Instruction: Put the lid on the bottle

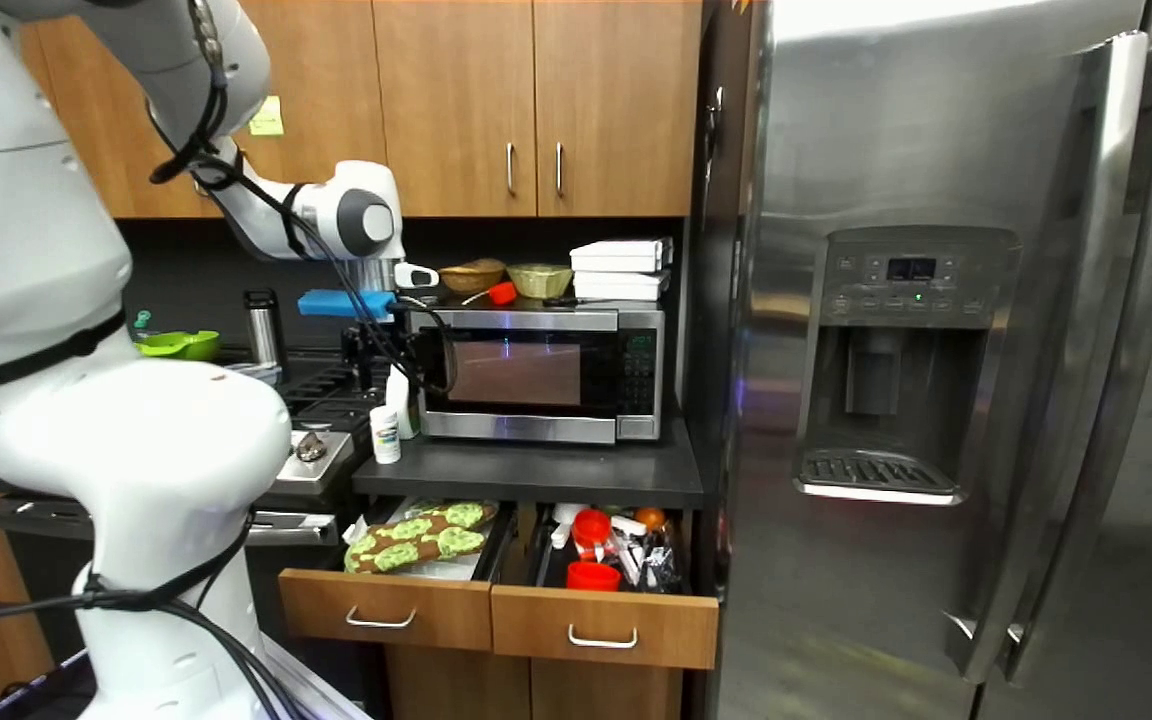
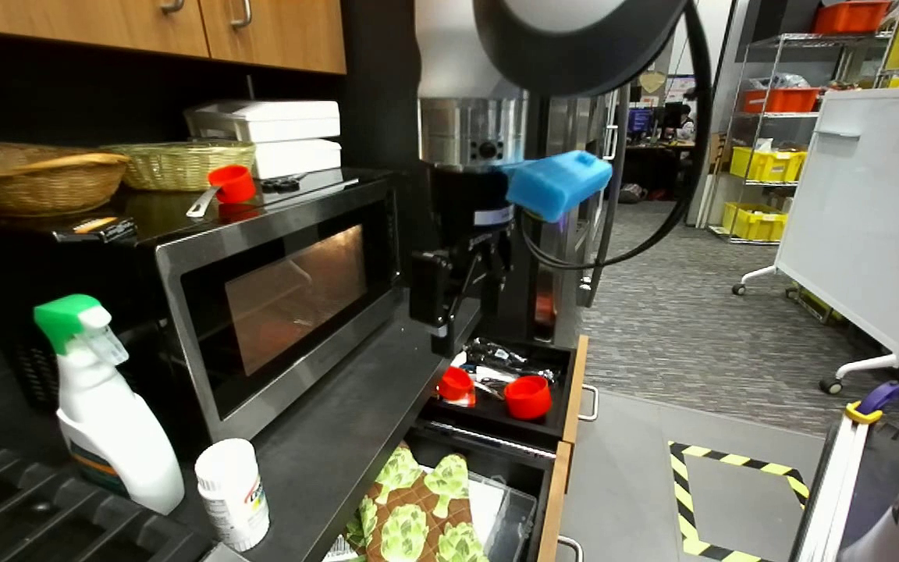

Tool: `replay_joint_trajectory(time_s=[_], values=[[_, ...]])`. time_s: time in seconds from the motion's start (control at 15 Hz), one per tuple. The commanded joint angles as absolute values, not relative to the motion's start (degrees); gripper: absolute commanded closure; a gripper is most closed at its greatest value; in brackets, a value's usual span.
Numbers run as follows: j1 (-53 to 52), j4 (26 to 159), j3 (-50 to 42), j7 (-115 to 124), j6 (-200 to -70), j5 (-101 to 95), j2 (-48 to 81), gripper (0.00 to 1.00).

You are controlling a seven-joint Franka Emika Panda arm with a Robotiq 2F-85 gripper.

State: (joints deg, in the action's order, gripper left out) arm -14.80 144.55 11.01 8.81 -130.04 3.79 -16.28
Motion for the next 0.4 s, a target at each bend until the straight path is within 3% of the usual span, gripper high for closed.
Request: replay_joint_trajectory(time_s=[0.0, 0.33], values=[[-13.7, 145.8, 11.7, 8.6, -129.9, 4.1, -18.5, 0.00], [-13.5, 149.0, 11.6, 8.7, -129.7, 4.1, -23.9, 0.00]])
